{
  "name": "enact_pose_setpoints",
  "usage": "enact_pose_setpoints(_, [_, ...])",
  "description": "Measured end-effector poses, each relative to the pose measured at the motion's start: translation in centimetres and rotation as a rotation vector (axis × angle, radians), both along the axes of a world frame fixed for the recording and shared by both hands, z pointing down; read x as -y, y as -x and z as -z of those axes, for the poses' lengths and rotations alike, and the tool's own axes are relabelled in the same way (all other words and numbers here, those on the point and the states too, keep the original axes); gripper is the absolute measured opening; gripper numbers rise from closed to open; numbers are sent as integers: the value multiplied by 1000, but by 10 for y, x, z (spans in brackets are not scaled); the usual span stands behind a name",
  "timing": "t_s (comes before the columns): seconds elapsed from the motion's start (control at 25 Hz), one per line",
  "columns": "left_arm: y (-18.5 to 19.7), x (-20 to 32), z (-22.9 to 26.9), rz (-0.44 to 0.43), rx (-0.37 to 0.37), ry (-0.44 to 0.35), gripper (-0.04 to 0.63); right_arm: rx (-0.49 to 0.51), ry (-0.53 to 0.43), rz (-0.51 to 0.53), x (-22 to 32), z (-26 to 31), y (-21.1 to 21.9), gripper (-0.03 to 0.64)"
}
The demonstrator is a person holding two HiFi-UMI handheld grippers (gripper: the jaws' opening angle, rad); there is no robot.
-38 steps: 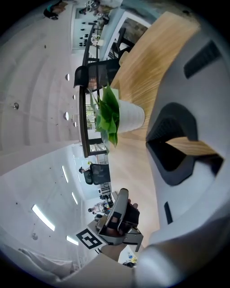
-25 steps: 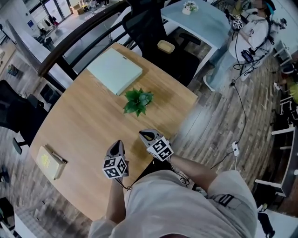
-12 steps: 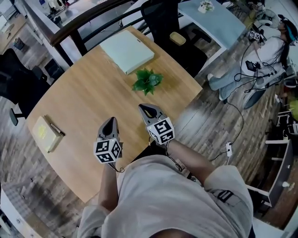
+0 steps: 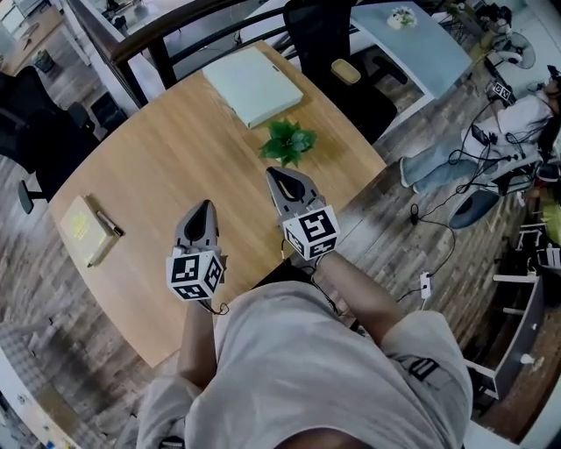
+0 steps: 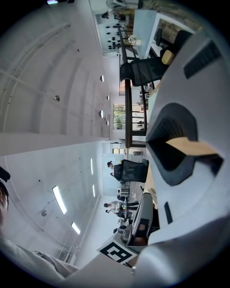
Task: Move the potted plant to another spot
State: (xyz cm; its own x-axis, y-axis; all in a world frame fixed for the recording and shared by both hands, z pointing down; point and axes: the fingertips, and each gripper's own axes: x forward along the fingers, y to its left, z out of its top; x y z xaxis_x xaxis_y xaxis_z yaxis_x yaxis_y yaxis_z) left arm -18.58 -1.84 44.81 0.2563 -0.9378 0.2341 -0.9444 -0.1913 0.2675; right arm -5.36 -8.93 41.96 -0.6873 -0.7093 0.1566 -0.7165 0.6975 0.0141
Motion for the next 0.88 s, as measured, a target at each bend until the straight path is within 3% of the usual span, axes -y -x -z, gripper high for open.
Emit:
enact_pose_setpoints(0.48, [9, 11, 86, 43, 14, -182, 12, 43, -154, 36, 7, 78, 15, 3])
enact_pose_setpoints(0.88, [13, 18, 102, 94, 90, -202, 12, 44, -193, 33, 16, 96, 6, 3])
